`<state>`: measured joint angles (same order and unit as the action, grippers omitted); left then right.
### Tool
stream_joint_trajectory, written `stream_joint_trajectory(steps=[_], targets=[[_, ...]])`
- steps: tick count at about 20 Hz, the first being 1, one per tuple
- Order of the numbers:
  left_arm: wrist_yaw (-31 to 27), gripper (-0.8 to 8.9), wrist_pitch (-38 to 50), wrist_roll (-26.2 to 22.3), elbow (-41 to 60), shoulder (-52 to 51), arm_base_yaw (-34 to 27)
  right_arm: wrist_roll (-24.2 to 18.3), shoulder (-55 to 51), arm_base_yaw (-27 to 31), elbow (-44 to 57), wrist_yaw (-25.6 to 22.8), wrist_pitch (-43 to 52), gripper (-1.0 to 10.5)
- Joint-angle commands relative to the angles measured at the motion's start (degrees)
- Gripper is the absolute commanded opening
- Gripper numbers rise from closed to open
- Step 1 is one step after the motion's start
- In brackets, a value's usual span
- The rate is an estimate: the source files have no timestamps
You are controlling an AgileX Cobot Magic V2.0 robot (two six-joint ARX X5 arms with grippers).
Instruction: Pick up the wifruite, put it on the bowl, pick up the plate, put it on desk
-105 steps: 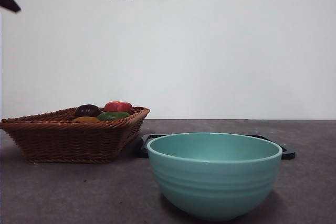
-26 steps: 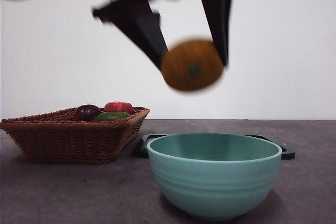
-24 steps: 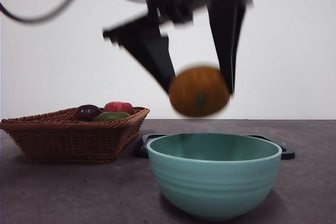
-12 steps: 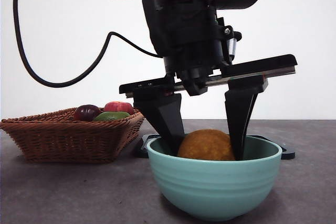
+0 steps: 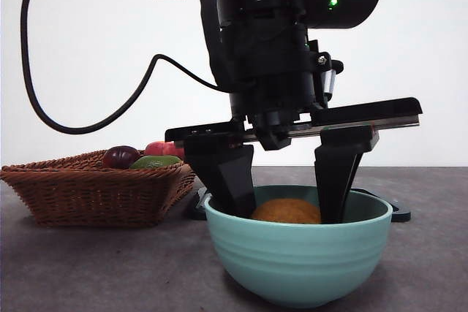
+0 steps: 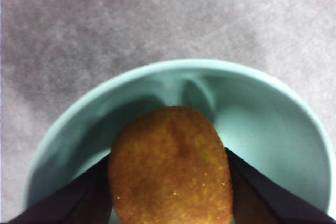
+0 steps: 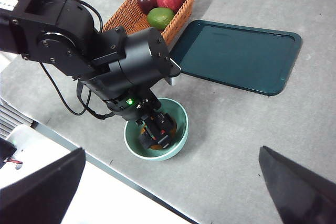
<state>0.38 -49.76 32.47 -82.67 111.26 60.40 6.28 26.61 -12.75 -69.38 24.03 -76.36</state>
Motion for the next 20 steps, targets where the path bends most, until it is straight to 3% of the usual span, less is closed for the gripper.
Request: stream_joint_trajectory(steps=[1, 5, 7, 9, 14, 20], targets=[[0.94, 2.17, 0.63, -0.07, -1.25, 1.33, 0.66, 0.37, 0.11, -0.2, -1.03, 0.17, -0.37, 5.6], [1.09, 2.61, 1.2, -1.05, -1.27, 1.31, 0.37, 0.39, 0.11, -0.2, -1.03, 0.2, -0.42, 5.6], [1.09, 4.29, 0.9, -1.64, -1.27, 1.31, 0.31, 0.39, 0.11, -0.2, -1.03, 0.2, -0.42, 5.6], [1.09, 5.31, 0.5, -1.79, -1.29, 1.18, 0.33, 0.39, 0.11, -0.2, -1.03, 0.22, -0.48, 5.6], [1.05, 5.33, 0.04, -2.23, -1.29, -1.16, 0.42, 0.37, 0.11, -0.2, -1.03, 0.22, -0.87, 5.6], [1.05, 5.3, -0.42, -5.14, -1.29, -11.93, 1.36, 0.39, 0.11, -0.2, -1.03, 0.22, -0.9, 5.6]])
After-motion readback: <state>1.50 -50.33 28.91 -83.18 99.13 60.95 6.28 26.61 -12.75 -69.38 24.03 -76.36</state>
